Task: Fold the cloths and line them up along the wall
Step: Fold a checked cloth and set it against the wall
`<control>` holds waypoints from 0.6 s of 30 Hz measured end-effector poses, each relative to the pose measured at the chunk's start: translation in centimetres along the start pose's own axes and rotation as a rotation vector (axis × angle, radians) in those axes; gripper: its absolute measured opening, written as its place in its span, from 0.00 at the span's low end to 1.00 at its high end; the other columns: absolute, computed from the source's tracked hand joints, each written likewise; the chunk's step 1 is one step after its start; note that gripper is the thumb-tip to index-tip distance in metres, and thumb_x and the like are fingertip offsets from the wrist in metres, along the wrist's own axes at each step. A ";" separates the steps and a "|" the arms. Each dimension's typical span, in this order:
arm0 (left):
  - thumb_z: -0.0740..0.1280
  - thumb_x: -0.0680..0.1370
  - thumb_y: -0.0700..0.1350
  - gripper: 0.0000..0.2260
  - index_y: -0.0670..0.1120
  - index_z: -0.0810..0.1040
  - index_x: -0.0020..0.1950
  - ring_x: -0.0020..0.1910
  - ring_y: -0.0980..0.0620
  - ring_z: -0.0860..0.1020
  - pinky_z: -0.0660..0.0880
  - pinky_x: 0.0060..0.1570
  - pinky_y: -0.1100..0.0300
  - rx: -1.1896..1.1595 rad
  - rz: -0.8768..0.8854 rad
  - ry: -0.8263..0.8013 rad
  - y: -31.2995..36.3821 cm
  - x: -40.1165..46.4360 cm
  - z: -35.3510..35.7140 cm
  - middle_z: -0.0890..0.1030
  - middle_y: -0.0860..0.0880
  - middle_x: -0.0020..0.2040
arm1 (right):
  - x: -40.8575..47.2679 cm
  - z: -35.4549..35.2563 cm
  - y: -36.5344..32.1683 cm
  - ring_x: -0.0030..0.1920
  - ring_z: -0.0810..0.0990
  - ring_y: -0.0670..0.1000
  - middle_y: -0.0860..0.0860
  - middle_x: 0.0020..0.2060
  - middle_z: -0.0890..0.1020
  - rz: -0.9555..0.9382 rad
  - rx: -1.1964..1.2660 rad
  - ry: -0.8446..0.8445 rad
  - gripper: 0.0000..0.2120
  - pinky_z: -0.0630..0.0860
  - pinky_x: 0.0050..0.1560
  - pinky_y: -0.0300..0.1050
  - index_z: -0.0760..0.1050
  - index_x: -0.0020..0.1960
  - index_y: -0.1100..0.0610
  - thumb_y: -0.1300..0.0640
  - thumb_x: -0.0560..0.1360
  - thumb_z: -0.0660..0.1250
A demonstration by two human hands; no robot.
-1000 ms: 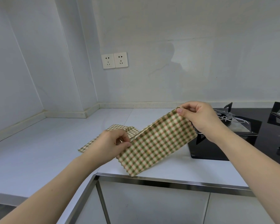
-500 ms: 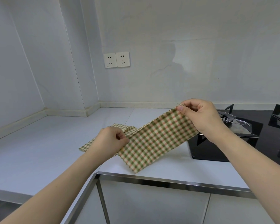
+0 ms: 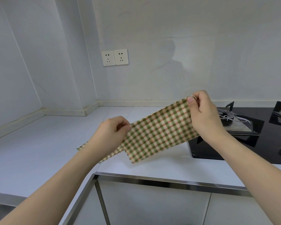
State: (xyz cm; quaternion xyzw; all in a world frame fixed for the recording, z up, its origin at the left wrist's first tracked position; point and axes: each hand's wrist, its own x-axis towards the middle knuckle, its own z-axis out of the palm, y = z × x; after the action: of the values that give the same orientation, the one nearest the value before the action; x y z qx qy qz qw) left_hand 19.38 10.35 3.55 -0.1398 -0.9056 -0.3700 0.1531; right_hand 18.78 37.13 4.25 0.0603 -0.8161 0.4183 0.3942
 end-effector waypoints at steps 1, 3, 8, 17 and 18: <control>0.64 0.80 0.46 0.07 0.52 0.79 0.44 0.32 0.53 0.76 0.72 0.33 0.63 -0.055 -0.021 -0.012 0.0 0.1 0.0 0.82 0.47 0.40 | 0.2 0.1 0.2 0.39 0.73 0.53 0.51 0.37 0.75 -0.011 -0.040 0.003 0.09 0.70 0.42 0.51 0.66 0.51 0.56 0.51 0.82 0.55; 0.63 0.81 0.47 0.09 0.50 0.80 0.43 0.33 0.52 0.75 0.73 0.35 0.60 -0.162 -0.083 -0.045 -0.1 0.4 0.0 0.82 0.44 0.39 | 0.6 0.7 0.8 0.39 0.73 0.56 0.51 0.37 0.74 -0.044 -0.144 -0.007 0.09 0.70 0.42 0.53 0.65 0.51 0.57 0.51 0.83 0.54; 0.61 0.81 0.49 0.12 0.44 0.78 0.45 0.33 0.52 0.71 0.68 0.33 0.61 -0.057 -0.157 -0.140 -2.6 1.3 1.9 0.74 0.48 0.35 | 1.4 4.0 3.3 0.35 0.72 0.57 0.52 0.37 0.75 -0.095 -0.474 -0.135 0.08 0.67 0.36 0.50 0.63 0.52 0.56 0.52 0.83 0.51; 0.56 0.81 0.59 0.19 0.48 0.73 0.39 0.32 0.56 0.73 0.69 0.31 0.60 0.495 0.015 -0.116 -9.2 2.6 7.1 0.76 0.54 0.33 | 1.9 12.7 10.3 0.43 0.78 0.60 0.56 0.55 0.78 -0.090 -0.843 -0.609 0.08 0.64 0.34 0.47 0.59 0.56 0.55 0.63 0.78 0.55; 0.56 0.81 0.59 0.19 0.48 0.73 0.38 0.31 0.57 0.72 0.66 0.29 0.61 0.507 0.037 -0.094 -9.4 2.7 7.2 0.76 0.54 0.33 | 2.2 13.3 10.9 0.41 0.77 0.59 0.56 0.53 0.78 -0.110 -0.842 -0.611 0.06 0.64 0.34 0.47 0.58 0.53 0.54 0.60 0.79 0.54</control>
State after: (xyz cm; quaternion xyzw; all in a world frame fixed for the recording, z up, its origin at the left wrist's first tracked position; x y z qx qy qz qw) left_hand 12.20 9.38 -6.16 -0.1305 -0.9728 -0.1213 0.1480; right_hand 4.75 34.93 -5.63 0.0587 -0.9870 -0.0039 0.1498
